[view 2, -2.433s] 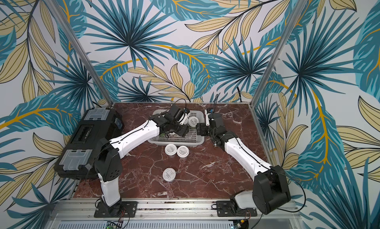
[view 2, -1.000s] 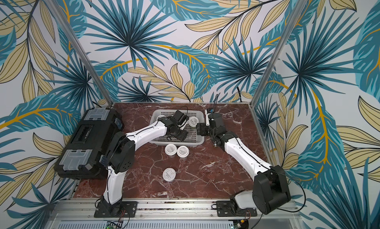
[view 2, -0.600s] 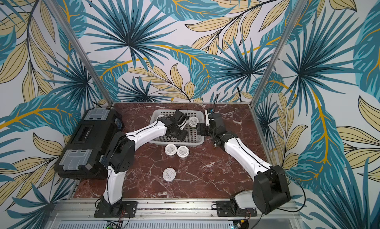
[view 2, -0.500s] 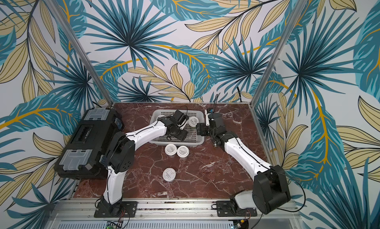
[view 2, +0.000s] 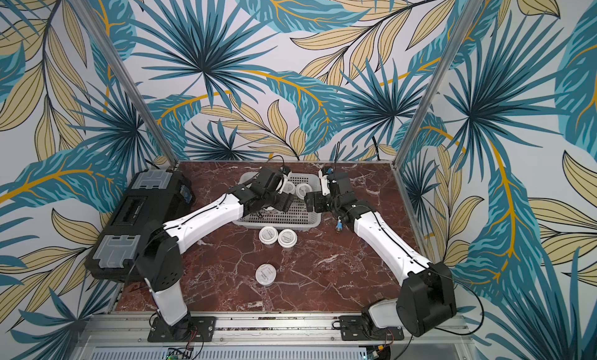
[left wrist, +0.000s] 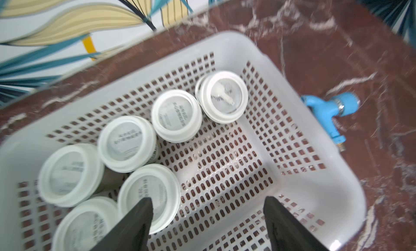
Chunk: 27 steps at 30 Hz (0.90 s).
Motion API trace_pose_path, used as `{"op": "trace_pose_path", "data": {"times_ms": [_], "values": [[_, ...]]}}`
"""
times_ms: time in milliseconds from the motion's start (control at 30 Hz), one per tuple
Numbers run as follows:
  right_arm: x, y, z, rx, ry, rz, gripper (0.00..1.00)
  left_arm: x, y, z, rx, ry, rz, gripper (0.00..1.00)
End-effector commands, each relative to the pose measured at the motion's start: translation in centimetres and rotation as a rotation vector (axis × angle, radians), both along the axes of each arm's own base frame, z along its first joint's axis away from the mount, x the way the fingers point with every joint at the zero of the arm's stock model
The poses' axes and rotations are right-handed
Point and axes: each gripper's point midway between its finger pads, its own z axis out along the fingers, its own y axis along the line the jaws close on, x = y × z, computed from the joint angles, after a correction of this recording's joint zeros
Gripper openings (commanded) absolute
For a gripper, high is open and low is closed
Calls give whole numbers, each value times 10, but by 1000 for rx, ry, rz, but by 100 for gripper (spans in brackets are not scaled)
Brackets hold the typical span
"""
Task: Put the yogurt in the basket
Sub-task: Place the yogurt in the basket, then pick up the yogurt from the center of the board.
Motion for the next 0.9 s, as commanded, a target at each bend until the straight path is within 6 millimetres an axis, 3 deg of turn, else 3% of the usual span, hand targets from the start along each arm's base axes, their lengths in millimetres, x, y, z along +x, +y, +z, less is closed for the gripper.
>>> {"op": "trace_pose_path", "data": {"times_ms": [0,200,333,467,633,733,867], "values": [[-30,-1,-10,-8,100,42,100,6,26,35,-163,-159,124,85],[-71,20,14,123,155,181,100,-18,90,40,-250,-243,271,93],[-94,24,22,126,201,212,100,-34,130,38,-242,-286,338,96],[-123,46,29,140,249,306,100,-38,157,29,-311,-299,371,97],[-144,63,20,-30,269,294,100,-30,180,10,-422,-254,387,100],[-145,59,10,-126,280,234,99,-27,190,1,-450,-227,405,100],[-142,60,-10,-187,329,208,90,-25,206,-7,-505,-219,437,100]]}}
